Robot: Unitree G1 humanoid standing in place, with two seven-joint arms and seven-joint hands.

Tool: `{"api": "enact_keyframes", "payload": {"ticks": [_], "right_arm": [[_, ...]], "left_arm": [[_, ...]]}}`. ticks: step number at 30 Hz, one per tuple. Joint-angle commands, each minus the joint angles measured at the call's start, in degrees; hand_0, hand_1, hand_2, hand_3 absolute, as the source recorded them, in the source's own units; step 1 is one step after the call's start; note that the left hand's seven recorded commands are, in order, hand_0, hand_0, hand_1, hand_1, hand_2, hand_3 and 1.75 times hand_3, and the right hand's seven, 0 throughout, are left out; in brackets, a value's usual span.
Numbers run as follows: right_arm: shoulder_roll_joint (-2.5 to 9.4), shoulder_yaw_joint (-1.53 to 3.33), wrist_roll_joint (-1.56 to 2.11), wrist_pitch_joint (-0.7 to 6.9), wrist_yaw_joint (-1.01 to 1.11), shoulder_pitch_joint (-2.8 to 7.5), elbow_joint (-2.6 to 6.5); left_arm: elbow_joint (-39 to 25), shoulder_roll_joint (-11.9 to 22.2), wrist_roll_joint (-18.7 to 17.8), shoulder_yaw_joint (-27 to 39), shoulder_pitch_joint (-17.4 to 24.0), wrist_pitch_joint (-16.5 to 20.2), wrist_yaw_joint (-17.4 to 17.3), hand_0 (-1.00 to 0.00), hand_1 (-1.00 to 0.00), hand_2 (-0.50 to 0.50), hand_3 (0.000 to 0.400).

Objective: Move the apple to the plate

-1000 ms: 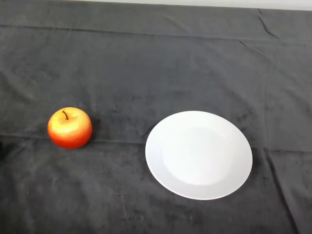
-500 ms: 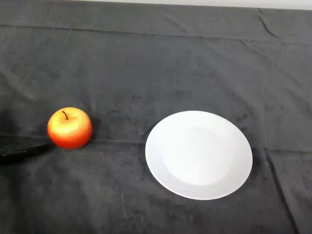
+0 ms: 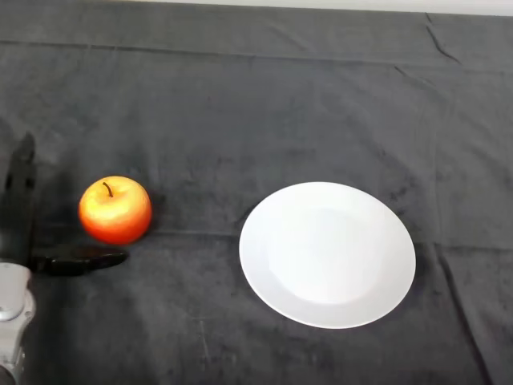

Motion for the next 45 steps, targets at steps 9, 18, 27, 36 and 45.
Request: {"api": "enact_keyframes", "payload": {"ticks": [9,18,27,36,45], "right_arm": [[2.03,0.78,-0.79,0.77,0.77,4.13,1.2],[2.03,0.78,-0.8,0.77,0.78,4.11,1.22],[2.03,0.78,-0.81,0.76,0.77,4.09,1.26],[2.03,0.78,-0.82,0.74,0.77,4.07,1.29],[2.03,0.78,-0.84,0.71,0.77,4.05,1.35]], "left_arm": [[-0.76,-1.92,5.42,-5.0,-4.5,-1.62,-0.43,0.0,0.0,0.0,0.0],[-0.07,-2.3,7.99,-7.57,-4.72,-1.91,-0.63,-0.91,-0.98,0.03,0.392],[0.95,-2.05,8.92,-8.62,-4.76,-0.97,-1.44,-1.0,-1.0,0.0,0.4],[1.56,-1.51,8.98,-8.68,-6.22,0.23,-2.26,-1.0,-1.0,0.0,0.4],[1.39,-1.76,9.22,-8.5,-11.42,1.69,-1.8,-1.0,-1.0,0.0,0.4]]}}
